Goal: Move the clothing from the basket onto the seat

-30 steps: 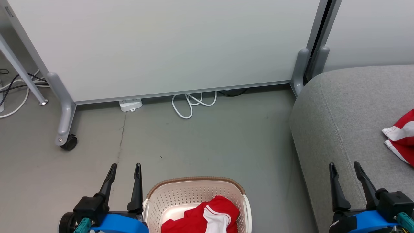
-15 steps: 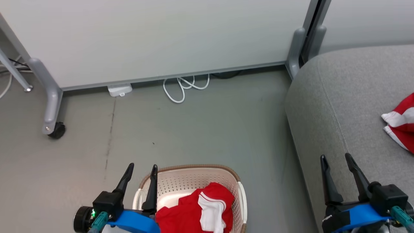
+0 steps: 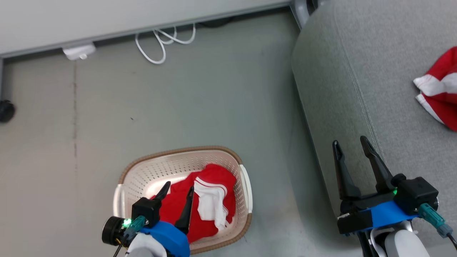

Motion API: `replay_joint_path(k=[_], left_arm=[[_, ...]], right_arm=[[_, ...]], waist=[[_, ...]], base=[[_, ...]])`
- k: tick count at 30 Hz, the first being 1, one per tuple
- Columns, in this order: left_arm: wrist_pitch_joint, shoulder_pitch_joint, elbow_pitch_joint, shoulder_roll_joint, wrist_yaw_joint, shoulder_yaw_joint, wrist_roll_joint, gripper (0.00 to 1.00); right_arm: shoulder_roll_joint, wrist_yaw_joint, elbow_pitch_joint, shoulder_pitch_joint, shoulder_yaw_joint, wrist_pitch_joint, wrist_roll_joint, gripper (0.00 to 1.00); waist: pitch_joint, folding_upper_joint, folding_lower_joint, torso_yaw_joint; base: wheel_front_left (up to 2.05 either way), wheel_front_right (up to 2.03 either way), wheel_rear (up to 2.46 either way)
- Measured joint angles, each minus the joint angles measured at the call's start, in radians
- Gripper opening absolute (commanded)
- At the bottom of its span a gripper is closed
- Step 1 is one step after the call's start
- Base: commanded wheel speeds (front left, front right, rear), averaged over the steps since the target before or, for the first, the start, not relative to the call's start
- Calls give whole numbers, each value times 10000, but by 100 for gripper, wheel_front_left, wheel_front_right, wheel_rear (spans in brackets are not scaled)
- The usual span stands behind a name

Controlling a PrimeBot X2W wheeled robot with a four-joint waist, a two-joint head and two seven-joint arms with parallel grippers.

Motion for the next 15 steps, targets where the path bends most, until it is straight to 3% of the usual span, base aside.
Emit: replay_joint_path(k=[15], left_arm=[[0, -2476, 2173, 370, 0, -717, -56, 100]], right_arm=[[-6, 0, -602, -1325, 1106, -270, 504, 100]], waist=[[2909, 0, 0, -1318]], base=[[0, 0, 0]])
